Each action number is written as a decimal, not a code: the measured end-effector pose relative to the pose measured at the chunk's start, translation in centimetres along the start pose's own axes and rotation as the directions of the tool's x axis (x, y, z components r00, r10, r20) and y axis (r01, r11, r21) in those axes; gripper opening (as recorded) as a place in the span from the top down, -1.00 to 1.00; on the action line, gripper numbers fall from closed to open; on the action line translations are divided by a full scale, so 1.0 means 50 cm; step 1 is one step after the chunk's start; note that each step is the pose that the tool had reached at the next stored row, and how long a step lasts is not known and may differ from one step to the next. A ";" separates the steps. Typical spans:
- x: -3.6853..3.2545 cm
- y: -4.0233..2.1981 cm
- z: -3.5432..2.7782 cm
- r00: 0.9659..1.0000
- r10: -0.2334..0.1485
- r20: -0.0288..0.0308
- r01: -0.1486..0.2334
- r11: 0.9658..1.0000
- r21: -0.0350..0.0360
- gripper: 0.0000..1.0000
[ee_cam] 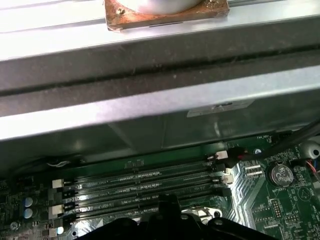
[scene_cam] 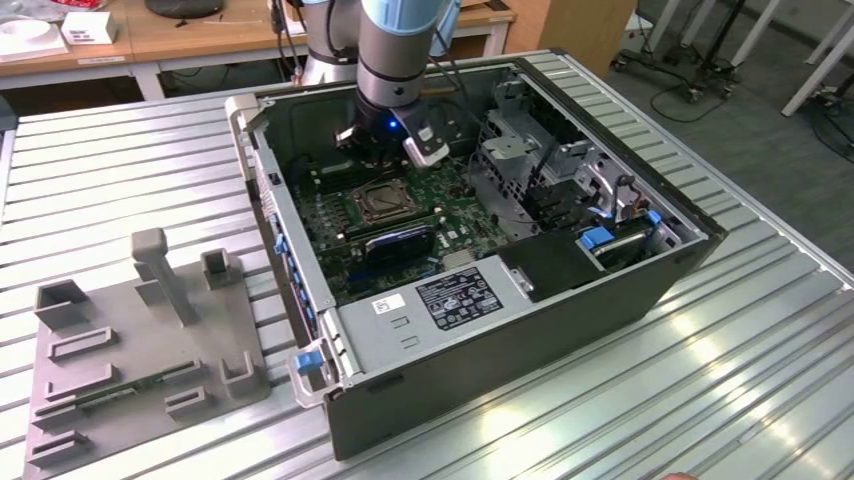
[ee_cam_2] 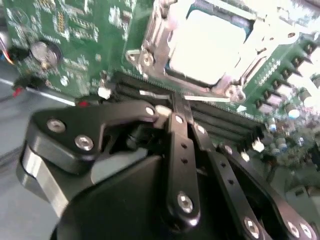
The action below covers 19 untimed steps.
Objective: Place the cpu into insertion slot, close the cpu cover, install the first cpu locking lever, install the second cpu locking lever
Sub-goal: 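Install the first cpu locking lever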
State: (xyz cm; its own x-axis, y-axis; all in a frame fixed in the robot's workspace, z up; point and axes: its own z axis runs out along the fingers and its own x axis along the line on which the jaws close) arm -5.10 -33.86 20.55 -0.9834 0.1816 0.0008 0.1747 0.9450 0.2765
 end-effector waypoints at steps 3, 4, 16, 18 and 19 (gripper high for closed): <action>-0.001 -0.001 0.000 1.000 0.001 0.000 -0.001 1.000 0.000 0.79; -0.001 -0.002 0.001 1.000 0.001 0.000 -0.001 1.000 0.000 0.79; -0.009 -0.002 0.008 1.000 0.005 -0.006 -0.005 1.000 0.008 0.79; -0.011 -0.002 0.010 1.000 0.006 -0.009 -0.006 1.000 0.012 0.79; -0.012 -0.003 0.011 1.000 0.007 -0.011 -0.007 1.000 0.014 0.79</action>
State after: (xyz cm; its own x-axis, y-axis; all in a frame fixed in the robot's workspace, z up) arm -4.49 -33.94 19.97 -0.9825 0.1855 0.0138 0.1826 0.9473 0.2631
